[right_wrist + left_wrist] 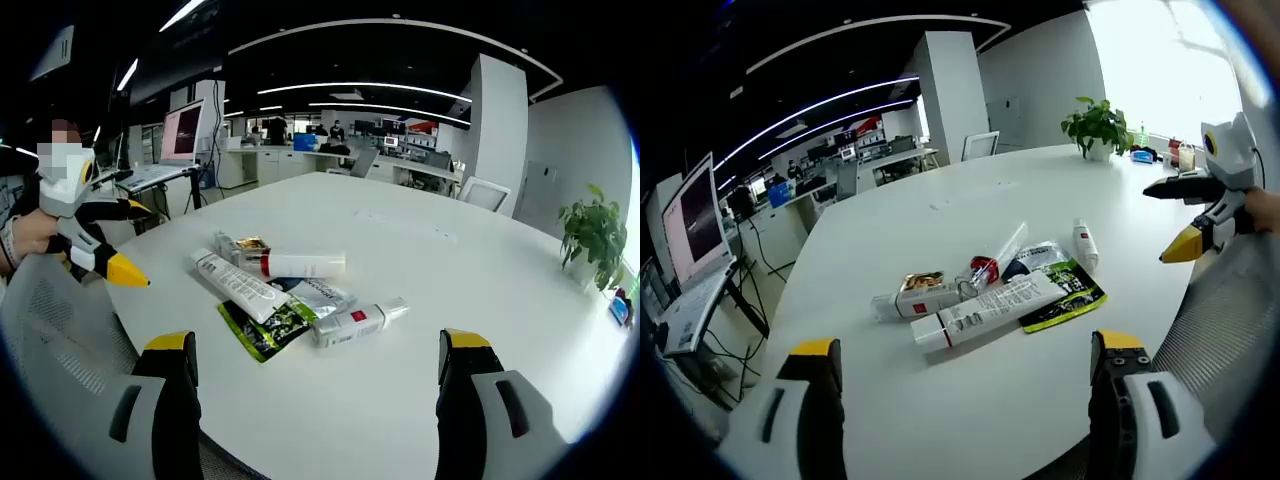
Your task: Arrange the skincare products in the storage area until every visible bottle or jar stands upright without overlapping.
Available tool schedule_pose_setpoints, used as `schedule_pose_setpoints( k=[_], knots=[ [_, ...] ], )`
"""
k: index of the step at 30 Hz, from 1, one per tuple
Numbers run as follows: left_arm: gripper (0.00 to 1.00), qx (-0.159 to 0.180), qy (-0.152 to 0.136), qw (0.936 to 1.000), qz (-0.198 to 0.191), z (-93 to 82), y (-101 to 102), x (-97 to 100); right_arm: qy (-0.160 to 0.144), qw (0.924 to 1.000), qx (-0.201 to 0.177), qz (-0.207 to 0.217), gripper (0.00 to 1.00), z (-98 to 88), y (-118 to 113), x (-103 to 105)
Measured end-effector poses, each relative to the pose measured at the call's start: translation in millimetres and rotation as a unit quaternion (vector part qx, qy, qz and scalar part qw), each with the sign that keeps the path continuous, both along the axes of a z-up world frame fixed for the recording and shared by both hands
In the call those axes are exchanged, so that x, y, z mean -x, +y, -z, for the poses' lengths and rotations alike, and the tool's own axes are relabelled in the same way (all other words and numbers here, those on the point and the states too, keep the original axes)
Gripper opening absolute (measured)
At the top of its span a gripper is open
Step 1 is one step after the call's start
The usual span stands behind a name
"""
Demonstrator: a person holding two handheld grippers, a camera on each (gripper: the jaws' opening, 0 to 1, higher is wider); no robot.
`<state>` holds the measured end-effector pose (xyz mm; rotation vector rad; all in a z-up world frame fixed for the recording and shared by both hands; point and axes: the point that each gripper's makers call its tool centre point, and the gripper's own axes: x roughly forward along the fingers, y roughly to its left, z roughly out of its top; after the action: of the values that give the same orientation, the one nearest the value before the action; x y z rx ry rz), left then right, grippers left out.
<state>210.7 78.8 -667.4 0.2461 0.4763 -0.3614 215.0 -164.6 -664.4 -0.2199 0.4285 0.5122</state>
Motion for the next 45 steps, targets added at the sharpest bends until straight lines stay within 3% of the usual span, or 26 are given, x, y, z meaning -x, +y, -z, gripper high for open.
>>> schedule_pose_setpoints(
  k=[10, 34, 45],
  knots=[
    [0.99, 0.018, -0.007, 0.9998, -0.003, -3.7, -0.4, -2.0, 0.005, 0.9998, 0.009, -0.017, 1.0, 1.7, 5.5, 3.2],
    [0.99, 0.004, -0.004, 1.0, -0.004, -3.2, 0.3, -1.9, 0.019, 0.9996, 0.017, -0.013, 1.0, 5.7, -7.0, -3.4],
    [0.99, 0.004, -0.003, 1.0, -0.001, -2.9, -0.7, -1.5, 0.012, 0.9992, 0.028, -0.025, 1.0, -1.6, -6.8, -14.5]
  ],
)
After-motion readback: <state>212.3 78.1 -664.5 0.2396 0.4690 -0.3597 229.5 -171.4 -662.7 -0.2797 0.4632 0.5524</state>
